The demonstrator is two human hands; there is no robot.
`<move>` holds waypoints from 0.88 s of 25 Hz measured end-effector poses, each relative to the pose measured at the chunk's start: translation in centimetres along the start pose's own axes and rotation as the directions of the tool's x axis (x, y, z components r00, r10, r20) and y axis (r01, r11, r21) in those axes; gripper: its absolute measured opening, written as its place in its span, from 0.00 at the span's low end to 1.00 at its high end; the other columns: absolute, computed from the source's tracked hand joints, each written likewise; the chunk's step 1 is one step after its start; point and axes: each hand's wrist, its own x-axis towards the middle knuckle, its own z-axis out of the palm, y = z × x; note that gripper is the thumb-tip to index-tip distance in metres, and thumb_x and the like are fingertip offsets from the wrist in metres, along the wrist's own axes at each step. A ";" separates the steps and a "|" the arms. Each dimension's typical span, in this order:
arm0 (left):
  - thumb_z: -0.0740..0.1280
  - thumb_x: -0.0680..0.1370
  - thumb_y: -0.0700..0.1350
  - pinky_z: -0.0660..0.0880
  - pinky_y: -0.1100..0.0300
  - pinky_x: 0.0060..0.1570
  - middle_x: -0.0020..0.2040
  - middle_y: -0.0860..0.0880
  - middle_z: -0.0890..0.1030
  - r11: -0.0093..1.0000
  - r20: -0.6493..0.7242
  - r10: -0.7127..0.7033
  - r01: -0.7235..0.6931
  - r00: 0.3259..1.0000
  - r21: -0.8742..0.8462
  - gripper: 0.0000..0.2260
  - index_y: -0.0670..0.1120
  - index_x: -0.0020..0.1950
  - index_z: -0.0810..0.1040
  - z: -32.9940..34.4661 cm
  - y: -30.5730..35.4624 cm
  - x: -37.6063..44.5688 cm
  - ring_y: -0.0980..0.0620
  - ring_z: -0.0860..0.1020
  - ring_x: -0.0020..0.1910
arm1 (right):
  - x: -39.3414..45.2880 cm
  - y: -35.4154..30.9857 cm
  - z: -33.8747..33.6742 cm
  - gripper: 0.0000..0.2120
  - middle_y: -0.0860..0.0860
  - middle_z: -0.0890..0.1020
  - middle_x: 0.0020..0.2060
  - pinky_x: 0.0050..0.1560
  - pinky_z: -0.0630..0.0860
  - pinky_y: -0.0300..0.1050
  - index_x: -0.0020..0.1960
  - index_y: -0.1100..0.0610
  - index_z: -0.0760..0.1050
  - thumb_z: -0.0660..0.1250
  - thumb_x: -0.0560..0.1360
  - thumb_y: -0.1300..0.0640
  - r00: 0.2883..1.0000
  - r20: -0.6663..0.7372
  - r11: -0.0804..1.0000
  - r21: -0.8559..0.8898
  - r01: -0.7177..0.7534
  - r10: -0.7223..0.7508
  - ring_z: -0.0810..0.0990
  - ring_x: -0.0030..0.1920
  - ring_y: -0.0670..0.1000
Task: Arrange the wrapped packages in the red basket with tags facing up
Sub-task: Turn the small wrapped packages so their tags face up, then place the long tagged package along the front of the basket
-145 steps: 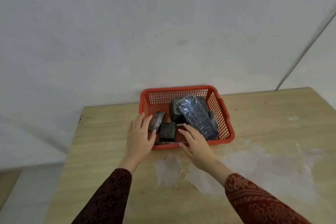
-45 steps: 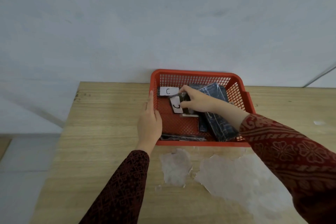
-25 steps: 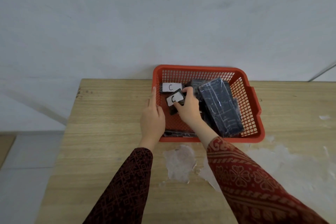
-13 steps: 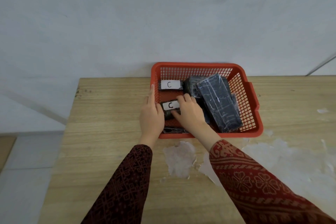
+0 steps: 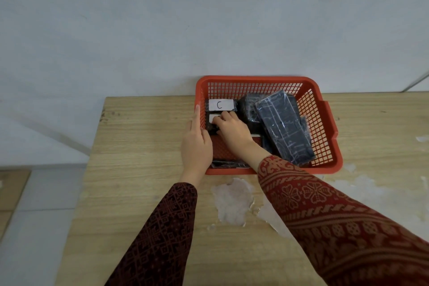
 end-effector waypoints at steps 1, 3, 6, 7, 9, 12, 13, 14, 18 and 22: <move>0.54 0.80 0.39 0.65 0.71 0.45 0.66 0.44 0.73 1.000 0.002 0.001 -0.001 1.000 -0.001 0.26 0.53 0.77 0.55 0.0 0.0 0.0 0.58 0.71 0.49 | 0.1 0.0 0.0 0.15 0.58 0.74 0.59 0.50 0.77 0.52 0.62 0.60 0.71 0.64 0.76 0.63 1.000 -0.001 1.000 0.014 -0.009 0.009 0.70 0.62 0.59; 0.54 0.80 0.39 0.64 0.72 0.43 0.65 0.44 0.73 1.000 0.001 0.007 -0.007 1.000 0.000 0.26 0.52 0.77 0.55 0.0 0.2 -0.1 0.58 0.71 0.46 | 0.1 0.1 -0.4 0.16 0.58 0.73 0.60 0.53 0.77 0.53 0.63 0.60 0.71 0.64 0.75 0.63 1.000 0.017 0.997 0.068 -0.021 0.020 0.69 0.63 0.58; 0.54 0.80 0.39 0.63 0.74 0.43 0.67 0.44 0.73 1.000 -0.001 0.004 -0.004 1.000 -0.003 0.26 0.52 0.77 0.56 -0.1 0.3 -0.1 0.60 0.70 0.45 | -0.7 1.0 -1.3 0.20 0.59 0.73 0.61 0.59 0.73 0.55 0.65 0.60 0.70 0.65 0.74 0.63 0.997 0.023 0.991 0.112 0.068 -0.071 0.70 0.63 0.59; 0.54 0.80 0.38 0.63 0.74 0.44 0.67 0.44 0.73 1.000 -0.003 0.005 -0.005 1.000 0.000 0.26 0.52 0.77 0.56 -0.1 0.3 -0.1 0.59 0.70 0.45 | -1.4 1.6 -1.5 0.20 0.58 0.74 0.60 0.59 0.73 0.55 0.65 0.60 0.70 0.67 0.73 0.62 0.992 0.034 0.984 0.129 0.120 -0.126 0.72 0.61 0.59; 0.55 0.80 0.38 0.63 0.74 0.43 0.65 0.44 0.73 1.000 -0.007 0.010 -0.010 1.000 0.008 0.26 0.52 0.77 0.56 -0.1 0.3 -0.2 0.59 0.69 0.44 | -2.8 3.1 -1.8 0.21 0.55 0.76 0.57 0.55 0.75 0.51 0.63 0.58 0.72 0.71 0.71 0.56 0.965 0.184 0.965 0.221 0.144 -0.186 0.75 0.55 0.55; 0.54 0.80 0.39 0.66 0.74 0.39 0.64 0.45 0.74 1.000 0.000 0.002 -0.002 1.000 0.000 0.26 0.53 0.77 0.55 -0.1 0.3 -0.1 0.60 0.68 0.41 | -4.5 4.9 -1.6 0.20 0.50 0.78 0.50 0.48 0.74 0.43 0.59 0.55 0.75 0.73 0.70 0.50 0.855 0.493 0.964 0.266 0.028 -0.161 0.78 0.52 0.52; 0.54 0.80 0.39 0.66 0.77 0.38 0.64 0.45 0.73 1.000 0.002 0.000 0.000 1.000 -0.005 0.26 0.53 0.77 0.55 -0.1 0.3 -0.1 0.62 0.67 0.40 | -4.7 5.3 -1.4 0.18 0.49 0.79 0.48 0.48 0.74 0.42 0.58 0.55 0.77 0.73 0.71 0.51 0.841 0.521 0.962 0.272 0.000 -0.147 0.79 0.52 0.53; 0.55 0.80 0.39 0.66 0.79 0.39 0.65 0.45 0.73 1.000 0.000 0.001 -0.001 1.000 -0.009 0.26 0.53 0.77 0.55 -0.1 0.3 -0.1 0.64 0.66 0.39 | -4.6 5.5 -1.3 0.16 0.49 0.79 0.47 0.48 0.74 0.41 0.56 0.55 0.78 0.72 0.71 0.51 0.837 0.528 0.959 0.283 -0.014 -0.144 0.79 0.52 0.53; 0.55 0.80 0.39 0.67 0.69 0.43 0.63 0.45 0.74 1.000 0.000 0.004 -0.004 1.000 0.005 0.26 0.53 0.77 0.55 -0.2 0.3 -0.1 0.63 0.66 0.39 | -4.1 5.4 -1.5 0.13 0.50 0.80 0.53 0.51 0.74 0.44 0.59 0.54 0.77 0.65 0.77 0.53 0.836 0.525 0.941 0.337 -0.034 -0.158 0.78 0.52 0.51; 0.55 0.80 0.39 0.66 0.68 0.44 0.63 0.45 0.73 1.000 0.004 0.001 -0.001 1.000 0.016 0.26 0.53 0.77 0.55 -0.2 0.3 -0.2 0.60 0.68 0.46 | -4.1 5.8 -1.3 0.10 0.53 0.80 0.55 0.56 0.74 0.48 0.58 0.56 0.75 0.61 0.79 0.56 0.862 0.486 0.925 0.375 -0.058 -0.143 0.77 0.55 0.53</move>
